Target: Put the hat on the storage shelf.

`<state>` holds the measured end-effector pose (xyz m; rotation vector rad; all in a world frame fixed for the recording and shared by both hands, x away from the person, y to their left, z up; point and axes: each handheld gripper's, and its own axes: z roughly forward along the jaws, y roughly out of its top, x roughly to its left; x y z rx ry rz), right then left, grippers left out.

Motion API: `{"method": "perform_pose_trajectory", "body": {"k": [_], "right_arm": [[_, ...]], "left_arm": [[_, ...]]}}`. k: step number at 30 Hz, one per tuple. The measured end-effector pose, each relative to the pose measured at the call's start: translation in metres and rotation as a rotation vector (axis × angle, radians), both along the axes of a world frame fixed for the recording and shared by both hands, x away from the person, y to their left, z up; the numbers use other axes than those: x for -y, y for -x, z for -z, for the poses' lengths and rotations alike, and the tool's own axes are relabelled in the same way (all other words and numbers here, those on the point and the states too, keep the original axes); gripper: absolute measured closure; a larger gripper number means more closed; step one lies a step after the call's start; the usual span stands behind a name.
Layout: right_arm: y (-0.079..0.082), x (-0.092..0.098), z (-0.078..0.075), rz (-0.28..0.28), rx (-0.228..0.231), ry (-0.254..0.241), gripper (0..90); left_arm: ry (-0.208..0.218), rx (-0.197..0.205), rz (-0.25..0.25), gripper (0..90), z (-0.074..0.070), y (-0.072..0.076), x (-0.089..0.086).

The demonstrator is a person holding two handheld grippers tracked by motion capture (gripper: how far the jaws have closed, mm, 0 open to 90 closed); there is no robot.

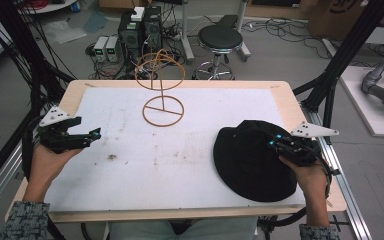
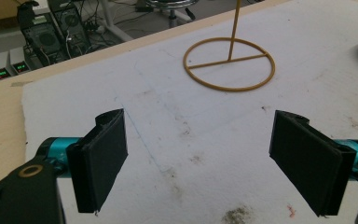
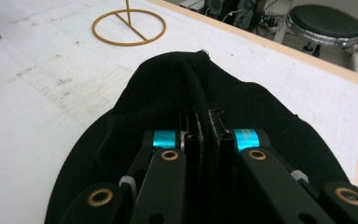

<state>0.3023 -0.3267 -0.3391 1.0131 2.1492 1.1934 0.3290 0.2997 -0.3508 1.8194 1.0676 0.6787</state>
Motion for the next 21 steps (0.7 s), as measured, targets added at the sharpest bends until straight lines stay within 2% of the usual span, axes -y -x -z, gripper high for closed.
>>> {"method": "perform_pose_trajectory", "body": {"k": [7,12,18,21], "right_arm": [[-0.001,-0.002,-0.005,0.046,-0.011,-0.048,88.9],[-0.001,-0.003,-0.01,0.056,0.011,-0.05,88.9],[-0.003,-0.003,-0.022,0.075,0.032,-0.102,89.0],[-0.005,-0.005,-0.024,0.074,0.042,-0.113,89.0]], "left_arm": [[-0.001,-0.001,-0.003,19.3,0.0,0.001,-0.002],[0.005,-0.004,-0.013,19.3,0.001,0.002,-0.004],[0.005,-0.006,-0.013,19.3,0.002,0.003,-0.004],[0.006,-0.004,-0.01,19.3,0.002,0.003,-0.004]]}}
